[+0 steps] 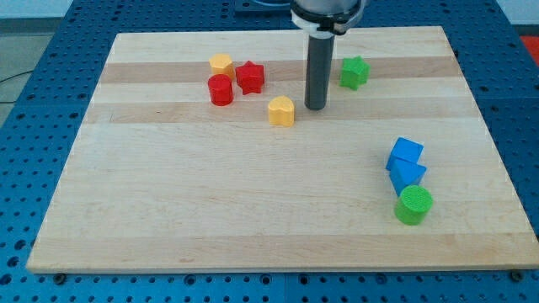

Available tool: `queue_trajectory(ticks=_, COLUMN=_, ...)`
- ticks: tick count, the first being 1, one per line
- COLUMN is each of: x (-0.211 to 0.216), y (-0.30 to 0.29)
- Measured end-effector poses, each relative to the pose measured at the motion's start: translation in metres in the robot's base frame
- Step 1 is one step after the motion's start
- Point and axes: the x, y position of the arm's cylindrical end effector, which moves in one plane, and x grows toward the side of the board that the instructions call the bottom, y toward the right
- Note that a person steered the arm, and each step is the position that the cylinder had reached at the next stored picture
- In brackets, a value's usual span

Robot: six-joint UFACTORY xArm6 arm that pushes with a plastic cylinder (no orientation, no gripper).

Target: Adjust the red star in between the green star and yellow hexagon

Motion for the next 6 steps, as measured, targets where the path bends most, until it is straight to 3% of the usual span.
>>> queue_trajectory(ticks=2, x=0.023, y=-0.047)
queue_trajectory(ticks=3, x=0.053, y=-0.029)
queue_trajectory(ticks=4, x=0.046, y=-0.081)
queue_trajectory(ticks=5, x=0.008, y=-0.083)
queue_trajectory(ticks=6, x=0.009, y=0.012)
